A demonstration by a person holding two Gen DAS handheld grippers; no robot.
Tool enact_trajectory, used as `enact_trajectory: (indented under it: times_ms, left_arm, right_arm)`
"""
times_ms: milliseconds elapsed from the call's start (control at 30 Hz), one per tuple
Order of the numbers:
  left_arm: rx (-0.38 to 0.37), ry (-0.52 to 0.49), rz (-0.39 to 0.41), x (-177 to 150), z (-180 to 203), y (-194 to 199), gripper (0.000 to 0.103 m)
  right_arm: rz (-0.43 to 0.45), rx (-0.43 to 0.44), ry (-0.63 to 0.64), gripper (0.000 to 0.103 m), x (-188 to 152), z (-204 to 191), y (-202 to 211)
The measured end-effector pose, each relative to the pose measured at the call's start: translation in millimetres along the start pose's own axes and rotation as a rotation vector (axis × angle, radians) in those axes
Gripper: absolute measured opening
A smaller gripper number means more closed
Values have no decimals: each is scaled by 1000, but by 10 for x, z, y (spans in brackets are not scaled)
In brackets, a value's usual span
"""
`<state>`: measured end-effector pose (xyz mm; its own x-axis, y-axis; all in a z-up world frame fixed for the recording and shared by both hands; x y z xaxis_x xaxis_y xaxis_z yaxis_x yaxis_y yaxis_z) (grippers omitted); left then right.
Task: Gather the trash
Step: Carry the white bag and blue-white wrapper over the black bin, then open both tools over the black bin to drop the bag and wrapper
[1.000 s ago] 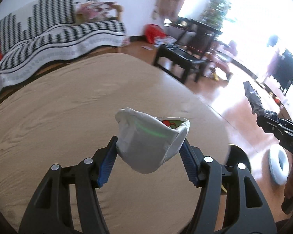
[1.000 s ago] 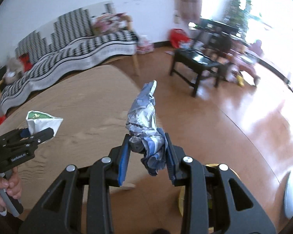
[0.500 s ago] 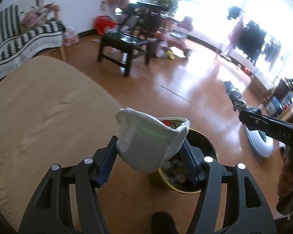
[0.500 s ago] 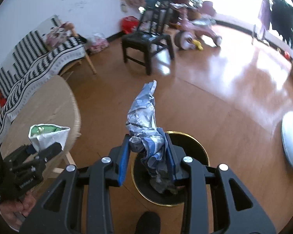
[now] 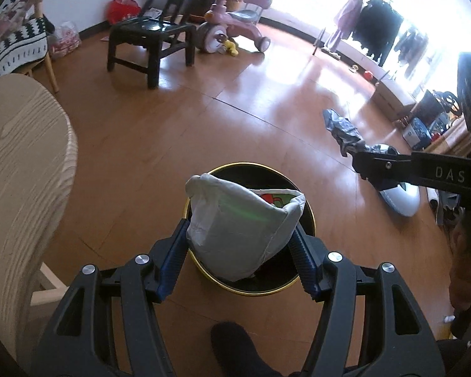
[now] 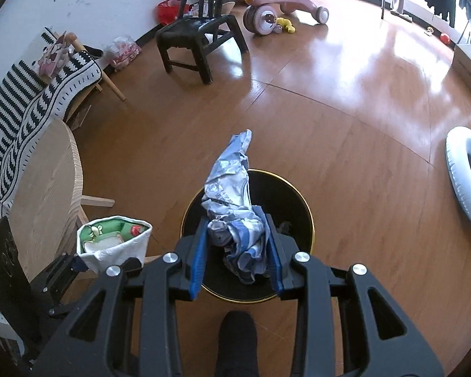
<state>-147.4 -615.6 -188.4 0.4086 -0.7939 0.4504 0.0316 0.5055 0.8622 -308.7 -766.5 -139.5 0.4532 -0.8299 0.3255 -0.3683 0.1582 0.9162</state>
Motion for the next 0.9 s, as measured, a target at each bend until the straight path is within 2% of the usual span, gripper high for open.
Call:
enact_trajectory:
  times_ms: [900]
  left_arm:
    - [-24,-13,-24,60,149,-174,62]
  right_arm:
    - [4,-17,-9,36,98,49,-27]
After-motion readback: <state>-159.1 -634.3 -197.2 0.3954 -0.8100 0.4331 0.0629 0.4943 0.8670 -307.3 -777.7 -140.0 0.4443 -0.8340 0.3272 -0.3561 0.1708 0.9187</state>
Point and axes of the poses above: each gripper's, at about its wrist camera, not at the fingertips, and y roughly against the way its jaws point, z to its right, x to its top, the point moved 7 cm from there along -y, roughly the way its jaws point, and after that the axes turned 5 degrees about -z, right-handed, at the moved point
